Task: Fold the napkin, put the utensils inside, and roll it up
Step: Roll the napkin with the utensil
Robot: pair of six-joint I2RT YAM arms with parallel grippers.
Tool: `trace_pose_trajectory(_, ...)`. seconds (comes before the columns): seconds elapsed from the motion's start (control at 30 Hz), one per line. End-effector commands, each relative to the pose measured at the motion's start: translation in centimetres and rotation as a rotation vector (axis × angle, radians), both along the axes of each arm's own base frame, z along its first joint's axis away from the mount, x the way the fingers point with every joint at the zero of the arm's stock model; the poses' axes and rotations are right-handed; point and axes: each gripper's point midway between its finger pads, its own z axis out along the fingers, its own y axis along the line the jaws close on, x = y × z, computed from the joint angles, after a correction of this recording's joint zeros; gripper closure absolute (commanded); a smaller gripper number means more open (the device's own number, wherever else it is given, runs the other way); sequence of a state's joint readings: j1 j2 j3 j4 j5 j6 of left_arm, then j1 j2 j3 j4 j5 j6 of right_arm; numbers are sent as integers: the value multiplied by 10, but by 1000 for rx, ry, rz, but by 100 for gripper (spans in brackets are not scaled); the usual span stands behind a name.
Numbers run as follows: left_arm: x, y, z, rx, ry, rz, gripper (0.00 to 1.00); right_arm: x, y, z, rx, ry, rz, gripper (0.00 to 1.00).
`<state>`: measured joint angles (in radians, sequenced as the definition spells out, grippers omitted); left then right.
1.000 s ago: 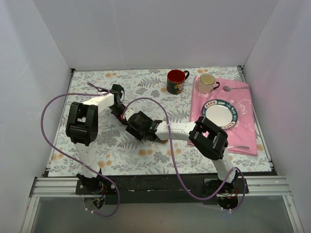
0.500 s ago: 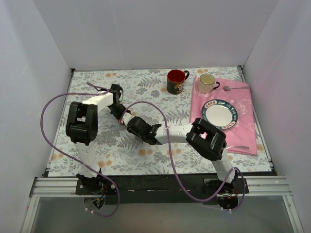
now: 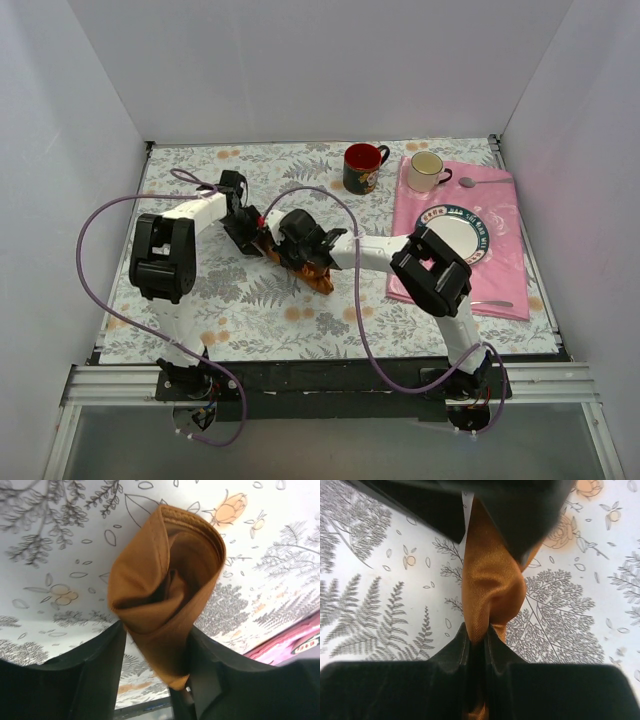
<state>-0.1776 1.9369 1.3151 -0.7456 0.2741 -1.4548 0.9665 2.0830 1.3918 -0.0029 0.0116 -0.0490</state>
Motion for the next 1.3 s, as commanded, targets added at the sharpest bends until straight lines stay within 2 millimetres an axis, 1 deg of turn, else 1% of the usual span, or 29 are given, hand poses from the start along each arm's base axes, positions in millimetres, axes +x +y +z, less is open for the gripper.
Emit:
trace_pose_trajectory(0.0, 36, 20, 58, 18, -243, 41, 45, -28, -5, -24, 103, 410, 3, 93)
trace_pose_trajectory(0.03, 41, 24, 69, 25, -282, 46, 43, -27, -3, -21, 140, 455, 0, 93)
trace_pose_trajectory(0.1, 46, 29, 82, 47, -331, 50, 37, -21, -8, -18, 199, 571, -33, 92)
trace_pose_trajectory(0.13, 49, 30, 87, 51, -355, 49, 36, -17, -8, -15, 229, 596, -36, 92)
trace_pose_trajectory(0.17, 50, 30, 98, 51, -387, 46, 35, -15, -8, -13, 253, 627, -42, 91)
trace_pose_trajectory(0.2, 51, 30, 102, 49, -404, 39, 34, -13, -12, -13, 284, 709, -67, 90)
trace_pose_trajectory(0.23, 53, 28, 106, 36, -421, 35, 34, -11, -13, -13, 305, 744, -77, 90)
trace_pose_trajectory(0.27, 52, 25, 111, 17, -441, 26, 34, -6, -11, -10, 339, 765, -83, 89)
trace_pose_trajectory(0.3, 51, 21, 112, -7, -449, 16, 34, -4, -16, -13, 361, 825, -86, 88)
trace_pose_trajectory(0.33, 49, 10, 113, -68, -454, -9, 34, -2, -18, -13, 375, 874, -120, 88)
trace_pose_trajectory(0.37, 48, 6, 112, -98, -456, -17, 34, 2, -18, -12, 398, 876, -125, 88)
trace_pose_trajectory(0.4, 47, -1, 112, -136, -457, -30, 35, 4, -25, -17, 405, 900, -153, 86)
trace_pose_trajectory(0.43, 48, -13, 116, -211, -473, -55, 35, 5, -25, -14, 430, 945, -184, 85)
trace_pose_trajectory(0.47, 44, -19, 111, -253, -458, -64, 36, 8, -24, -12, 462, 948, -178, 85)
trace_pose_trajectory(0.5, 43, -25, 106, -291, -446, -71, 37, 7, -29, -15, 474, 979, -188, 85)
trace_pose_trajectory(0.53, 48, -32, 111, -330, -483, -86, 40, 6, -29, -14, 488, 990, -190, 85)
trace_pose_trajectory(0.57, 43, -38, 107, -380, -458, -82, 41, 8, -29, -14, 494, 996, -203, 84)
trace_pose_trajectory(0.63, 47, -45, 107, -416, -485, -91, 43, 10, -31, -16, 487, 984, -225, 81)
trace_pose_trajectory(0.73, 47, -52, 97, -429, -474, -95, 44, 12, -32, -16, 480, 970, -238, 78)
trace_pose_trajectory(0.83, 46, -53, 85, -414, -471, -94, 45, 11, -35, -20, 460, 960, -247, 76)
trace_pose_trajectory(0.97, 45, -51, 62, -402, -444, -84, 45, 12, -36, -19, 438, 938, -239, 72)
trace_pose_trajectory(1.0, 46, -50, 57, -389, -442, -77, 45, 15, -38, -19, 425, 908, -235, 68)
trace_pose_trajectory(1.07, 45, -48, 46, -375, -425, -75, 45, 16, -41, -18, 392, 889, -237, 64)
trace_pose_trajectory(1.1, 45, -47, 38, -368, -409, -73, 46, 19, -43, -15, 378, 863, -242, 60)
trace_pose_trajectory(1.13, 44, -46, 33, -354, -405, -72, 46, 20, -45, -16, 359, 835, -226, 58)
trace_pose_trajectory(1.17, 44, -45, 29, -348, -398, -68, 46, 18, -50, -17, 327, 838, -238, 56)
trace_pose_trajectory(1.2, 45, -45, 26, -344, -395, -70, 46, 21, -49, -10, 316, 815, -227, 52)
trace_pose_trajectory(1.23, 45, -44, 24, -338, -394, -74, 46, 23, -51, -9, 290, 774, -198, 49)
trace_pose_trajectory(1.27, 45, -44, 23, -336, -395, -75, 46, 19, -60, -15, 228, 776, -216, 47)
